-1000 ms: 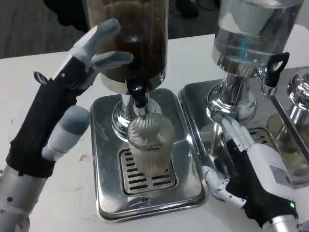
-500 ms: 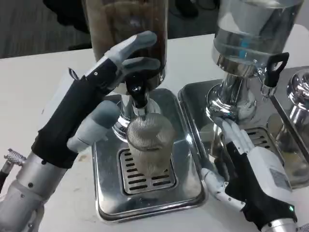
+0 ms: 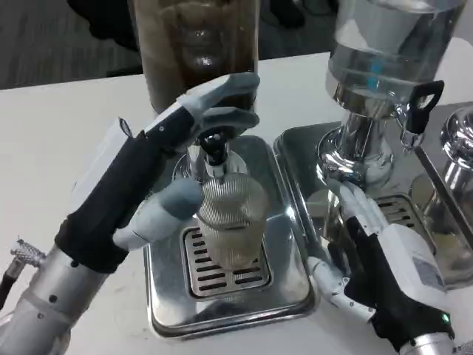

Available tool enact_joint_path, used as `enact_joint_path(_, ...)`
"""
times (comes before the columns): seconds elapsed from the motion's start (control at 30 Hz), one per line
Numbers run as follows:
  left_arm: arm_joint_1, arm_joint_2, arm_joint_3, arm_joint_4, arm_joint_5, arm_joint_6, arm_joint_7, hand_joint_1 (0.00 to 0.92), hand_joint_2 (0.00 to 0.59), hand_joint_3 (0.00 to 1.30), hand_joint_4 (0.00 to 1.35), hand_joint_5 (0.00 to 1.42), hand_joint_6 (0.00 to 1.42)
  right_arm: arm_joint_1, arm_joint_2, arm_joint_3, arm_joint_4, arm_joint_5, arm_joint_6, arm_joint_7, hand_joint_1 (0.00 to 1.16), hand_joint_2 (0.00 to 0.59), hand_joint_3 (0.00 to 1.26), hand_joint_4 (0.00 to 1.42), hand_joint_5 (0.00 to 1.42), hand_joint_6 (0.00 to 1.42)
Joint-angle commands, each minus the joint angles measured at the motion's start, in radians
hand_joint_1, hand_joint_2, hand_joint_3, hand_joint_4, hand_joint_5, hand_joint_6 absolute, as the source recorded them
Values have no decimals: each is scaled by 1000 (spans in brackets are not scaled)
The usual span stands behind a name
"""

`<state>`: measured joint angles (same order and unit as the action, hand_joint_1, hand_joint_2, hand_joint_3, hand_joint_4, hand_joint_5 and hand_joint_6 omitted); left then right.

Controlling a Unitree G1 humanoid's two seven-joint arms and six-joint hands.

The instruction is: Grasp the cup under the faucet to collect the drink, then remove the cup.

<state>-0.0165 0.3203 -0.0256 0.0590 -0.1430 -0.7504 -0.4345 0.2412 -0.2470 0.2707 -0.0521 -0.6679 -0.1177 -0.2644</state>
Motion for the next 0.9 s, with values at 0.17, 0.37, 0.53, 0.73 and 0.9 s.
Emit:
enact_joint_path(0.17,34,14,-26,-15,164,-64,24,0,104,224,123,319,269,-7,0,-10,-3,19,-8,6,356,431,34,0,14,146)
enact_joint_path(0.37,46,23,-31,-29,226,-87,60,0,104,241,122,319,271,-7,-3,-11,-2,27,-10,11,355,431,37,0,14,146)
enact_joint_path(0.53,60,31,-38,-40,282,-99,92,0,105,252,130,319,272,-12,-4,-14,2,37,-14,16,355,431,42,0,15,146)
enact_joint_path(0.73,60,42,-49,-37,284,-98,114,0,105,257,134,319,272,-19,1,-25,8,65,-23,26,355,431,38,0,15,156)
enact_joint_path(0.9,52,49,-62,-26,286,-98,121,0,105,261,134,319,272,-25,4,-44,6,133,-40,55,381,431,6,0,5,180)
